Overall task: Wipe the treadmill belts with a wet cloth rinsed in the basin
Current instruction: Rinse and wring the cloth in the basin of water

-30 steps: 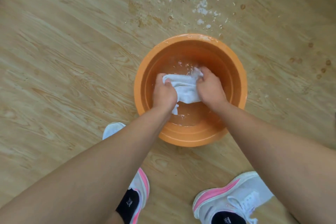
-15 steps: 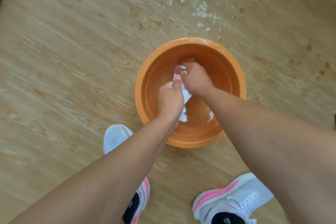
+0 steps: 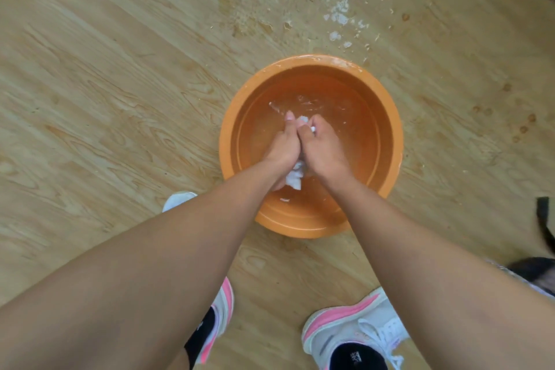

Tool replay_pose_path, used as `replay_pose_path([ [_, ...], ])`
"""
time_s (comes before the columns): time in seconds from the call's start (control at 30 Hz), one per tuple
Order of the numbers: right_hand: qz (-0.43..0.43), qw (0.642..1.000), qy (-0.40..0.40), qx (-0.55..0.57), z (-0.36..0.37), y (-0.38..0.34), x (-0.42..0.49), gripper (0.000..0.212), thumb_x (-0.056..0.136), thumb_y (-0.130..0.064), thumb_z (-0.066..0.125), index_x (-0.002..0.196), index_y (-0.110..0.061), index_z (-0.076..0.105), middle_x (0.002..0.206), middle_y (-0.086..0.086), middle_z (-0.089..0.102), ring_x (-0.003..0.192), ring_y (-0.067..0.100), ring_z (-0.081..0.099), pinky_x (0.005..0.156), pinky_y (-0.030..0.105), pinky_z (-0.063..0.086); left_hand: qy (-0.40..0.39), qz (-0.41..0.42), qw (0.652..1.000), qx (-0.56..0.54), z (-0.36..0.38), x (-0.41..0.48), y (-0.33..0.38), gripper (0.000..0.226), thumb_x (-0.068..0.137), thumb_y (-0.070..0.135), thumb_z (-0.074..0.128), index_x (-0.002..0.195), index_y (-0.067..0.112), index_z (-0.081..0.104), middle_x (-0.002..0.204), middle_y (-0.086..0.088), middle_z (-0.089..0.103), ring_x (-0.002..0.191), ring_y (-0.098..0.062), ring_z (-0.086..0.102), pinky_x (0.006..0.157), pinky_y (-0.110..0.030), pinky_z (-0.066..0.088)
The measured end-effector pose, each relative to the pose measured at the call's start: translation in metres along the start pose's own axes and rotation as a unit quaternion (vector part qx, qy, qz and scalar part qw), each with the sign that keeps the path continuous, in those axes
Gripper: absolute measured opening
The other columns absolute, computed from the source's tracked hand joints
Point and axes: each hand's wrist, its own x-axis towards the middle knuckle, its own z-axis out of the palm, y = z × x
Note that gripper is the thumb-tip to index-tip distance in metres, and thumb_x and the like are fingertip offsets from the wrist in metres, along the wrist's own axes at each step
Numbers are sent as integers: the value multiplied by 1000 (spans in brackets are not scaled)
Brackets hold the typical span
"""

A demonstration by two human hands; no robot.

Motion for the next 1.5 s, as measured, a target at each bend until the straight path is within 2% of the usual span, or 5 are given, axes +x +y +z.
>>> replay_pose_path([
  [0.27, 77, 990, 67, 100, -9, 10, 33, 44, 99, -56, 63, 79, -16, 63, 77, 4, 72, 76, 25, 70, 77, 39, 54, -23, 118, 991, 50, -2, -31, 17, 45, 97, 54, 53, 93, 12, 70, 70, -4, 66, 49, -21, 53, 45, -23, 39],
  [0.53, 147, 945, 24, 292, -23, 23, -4, 58, 72, -67, 87, 113, -27, 73, 113, -4, 80, 104, 13, 76, 98, 38, 60, 32, -9, 999, -25, -25, -2, 17, 81, 68, 44, 89, 129, 3, 56, 106, -13, 75, 82, -29, 74, 67, -33, 58],
  [0.73, 268, 818, -38, 508, -2, 39, -29, 39, 89, -9, 82, 124, -17, 67, 107, 6, 79, 84, 17, 75, 70, 28, 60, 152, 48, 987, 10, -12, 6, -19, 21, 96, 30, 74, 105, 12, 69, 98, -6, 71, 89, -27, 65, 66, -29, 49],
  [0.97, 168, 932, 189, 260, -4, 43, -8, 27, 88, -41, 77, 92, -14, 77, 89, 4, 80, 83, 24, 76, 87, 49, 63, 161, 96, 981, -43, -10, 7, -24, 52, 98, 47, 67, 140, 18, 59, 137, 2, 64, 120, -19, 61, 111, -40, 48],
  [1.5, 42, 997, 67, 23, -11, 31, 15, 26, 99, -42, 63, 84, -23, 57, 79, -5, 62, 75, 18, 54, 71, 33, 42, -30, 60, 997, 23, 17, -48, -18, 43, 103, 50, 41, 75, 19, 51, 60, 0, 48, 46, -19, 38, 46, -25, 26],
])
